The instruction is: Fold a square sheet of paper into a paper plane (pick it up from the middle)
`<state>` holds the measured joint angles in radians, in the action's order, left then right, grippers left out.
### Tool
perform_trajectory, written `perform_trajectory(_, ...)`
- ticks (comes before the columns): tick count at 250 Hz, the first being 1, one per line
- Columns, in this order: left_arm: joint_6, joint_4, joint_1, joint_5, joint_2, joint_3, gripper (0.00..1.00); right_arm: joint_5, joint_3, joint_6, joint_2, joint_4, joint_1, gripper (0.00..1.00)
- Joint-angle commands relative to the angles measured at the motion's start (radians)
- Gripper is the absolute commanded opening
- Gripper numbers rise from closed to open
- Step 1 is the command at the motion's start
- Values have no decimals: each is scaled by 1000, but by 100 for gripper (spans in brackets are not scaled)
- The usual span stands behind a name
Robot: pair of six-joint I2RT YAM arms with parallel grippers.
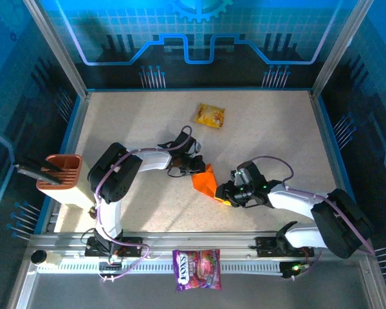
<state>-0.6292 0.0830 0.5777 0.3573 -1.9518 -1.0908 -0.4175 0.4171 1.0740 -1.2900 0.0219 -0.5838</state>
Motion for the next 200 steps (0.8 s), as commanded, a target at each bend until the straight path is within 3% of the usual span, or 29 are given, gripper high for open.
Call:
perform_trajectory(1, -9, 71, -6, 14, -27, 2, 9, 21, -2, 4, -2, 46, -1, 39)
perform_trajectory(21, -7, 75, -6, 14, -27, -5, 9, 12, -11, -1, -13, 90, 10, 39)
perform_trajectory(84, -9, 77, -6, 17, -25, -12, 9, -27, -4, -68, -12, 106, 41, 20)
perform_trajectory(166, -32, 53, -6, 31, -18, -15, 10, -51, -23, -97, 8, 102, 51, 6)
perform_trajectory(200, -53, 43, -6, 41, 8, -13, 15, -89, -24, -136, 31, 103, 53, 2)
